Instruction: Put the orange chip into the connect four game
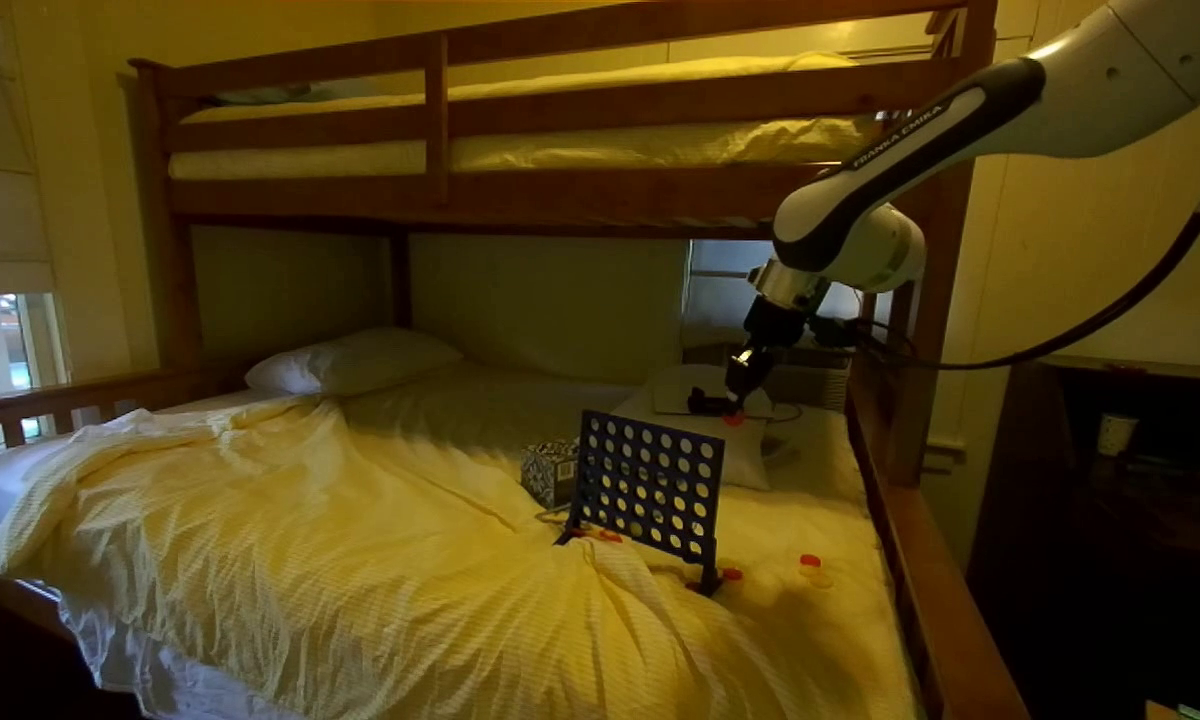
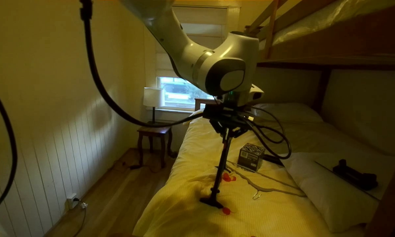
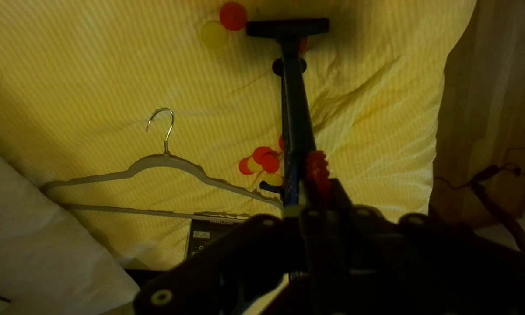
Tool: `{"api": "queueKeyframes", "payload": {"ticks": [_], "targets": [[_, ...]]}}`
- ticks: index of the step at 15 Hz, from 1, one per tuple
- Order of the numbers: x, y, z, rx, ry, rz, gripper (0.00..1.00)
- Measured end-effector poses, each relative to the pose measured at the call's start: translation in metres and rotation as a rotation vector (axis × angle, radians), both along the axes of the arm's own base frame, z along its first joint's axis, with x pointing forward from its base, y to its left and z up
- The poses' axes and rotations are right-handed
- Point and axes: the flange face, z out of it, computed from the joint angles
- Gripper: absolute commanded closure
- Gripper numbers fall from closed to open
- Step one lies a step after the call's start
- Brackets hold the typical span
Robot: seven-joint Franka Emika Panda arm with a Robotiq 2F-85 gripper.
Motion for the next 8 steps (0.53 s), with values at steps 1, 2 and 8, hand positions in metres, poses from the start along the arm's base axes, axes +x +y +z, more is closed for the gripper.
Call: {"api": "queueKeyframes", "payload": {"ticks": [1,2,8], "targets": [[0.002,0.001,-0.001,-0.001,0.004,0.006,0.98],[0.004,0.002,-0.002,-0.002,0.008,0.011,0.98],[0.014,0.002,-0.007,-0.011,0.014,0.03,0.98]]}}
